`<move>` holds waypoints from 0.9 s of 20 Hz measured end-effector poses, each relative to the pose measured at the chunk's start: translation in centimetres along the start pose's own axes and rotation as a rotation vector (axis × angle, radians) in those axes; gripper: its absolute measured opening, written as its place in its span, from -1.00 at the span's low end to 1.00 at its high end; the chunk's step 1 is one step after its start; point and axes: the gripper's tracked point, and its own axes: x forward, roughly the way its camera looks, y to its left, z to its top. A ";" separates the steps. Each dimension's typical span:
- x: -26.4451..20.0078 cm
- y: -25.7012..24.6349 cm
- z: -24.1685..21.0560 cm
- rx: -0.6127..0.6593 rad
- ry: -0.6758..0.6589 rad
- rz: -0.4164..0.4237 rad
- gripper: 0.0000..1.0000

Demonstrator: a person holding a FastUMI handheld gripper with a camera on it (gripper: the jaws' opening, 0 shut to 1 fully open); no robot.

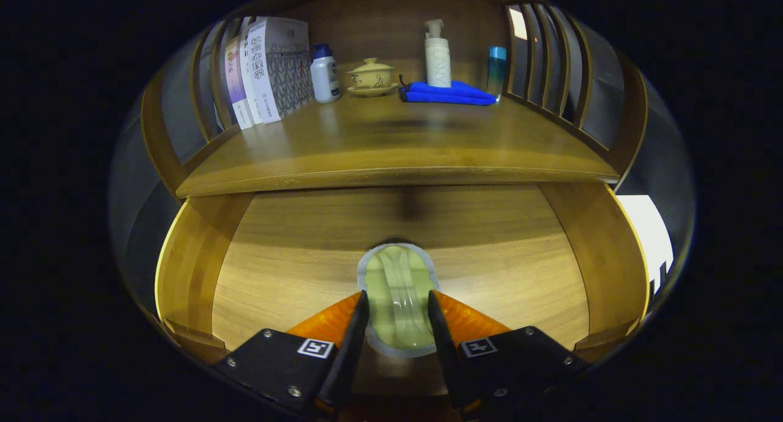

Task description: Pull open the drawer, take out the items inside it, and place them on the countertop above the cabinet.

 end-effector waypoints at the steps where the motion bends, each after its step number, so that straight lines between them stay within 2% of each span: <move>1: 0.3 0.1 -0.1 -0.005 0.001 0.009 0.11; 2: 0.5 0.3 0.0 -0.012 -0.001 0.014 -0.10; 6: 0.5 0.3 0.3 -0.011 -0.026 0.014 -0.51; 10: -0.1 0.4 1.2 -0.033 -0.096 0.009 -0.64; 14: -1.1 0.5 1.6 -0.133 -0.131 -0.010 -0.74; 18: -3.1 1.0 1.8 -0.162 -0.167 -0.011 -0.73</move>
